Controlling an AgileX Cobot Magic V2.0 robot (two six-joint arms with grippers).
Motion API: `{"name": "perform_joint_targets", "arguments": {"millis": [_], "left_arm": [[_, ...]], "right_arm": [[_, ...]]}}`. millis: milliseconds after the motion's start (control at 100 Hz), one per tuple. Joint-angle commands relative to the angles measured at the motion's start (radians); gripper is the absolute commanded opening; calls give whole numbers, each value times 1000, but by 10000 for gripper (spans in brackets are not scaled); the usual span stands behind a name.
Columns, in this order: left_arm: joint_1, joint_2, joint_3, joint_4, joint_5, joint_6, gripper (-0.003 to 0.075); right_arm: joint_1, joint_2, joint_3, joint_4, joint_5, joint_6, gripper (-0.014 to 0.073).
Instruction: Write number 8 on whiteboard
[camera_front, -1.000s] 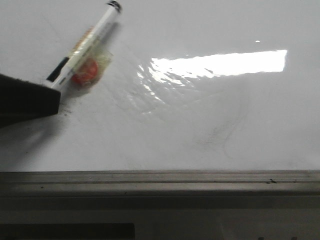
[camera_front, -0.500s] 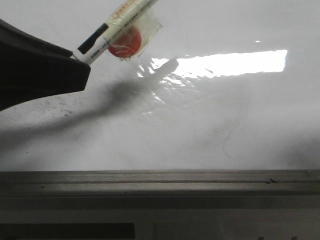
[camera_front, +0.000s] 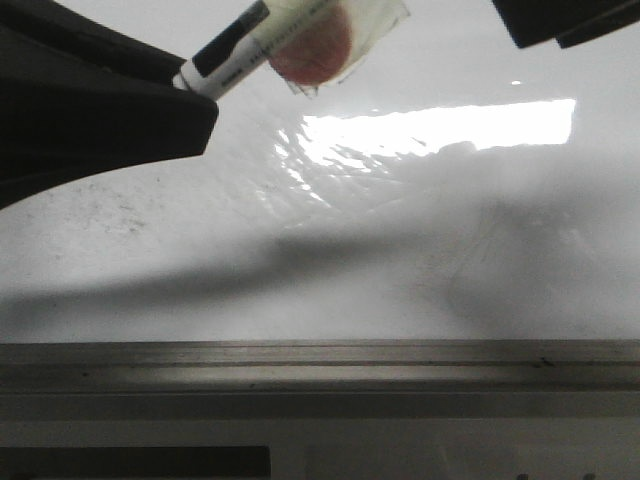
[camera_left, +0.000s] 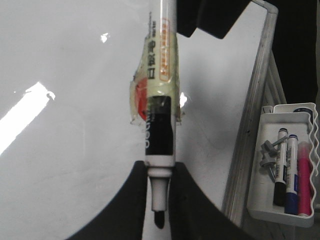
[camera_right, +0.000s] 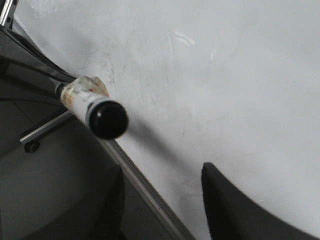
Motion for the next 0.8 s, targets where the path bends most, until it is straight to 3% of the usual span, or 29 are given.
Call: {"name": "perform_joint_targets", "arguments": {"millis": [0, 790], "left_arm": [[-7, -10, -32, 15, -85, -9, -20], [-7, -10, -31, 104, -85, -9, -20]], "right_arm": [[2, 10, -66, 27, 0, -28, 313], [2, 65, -99, 357, 48, -346, 312]]}}
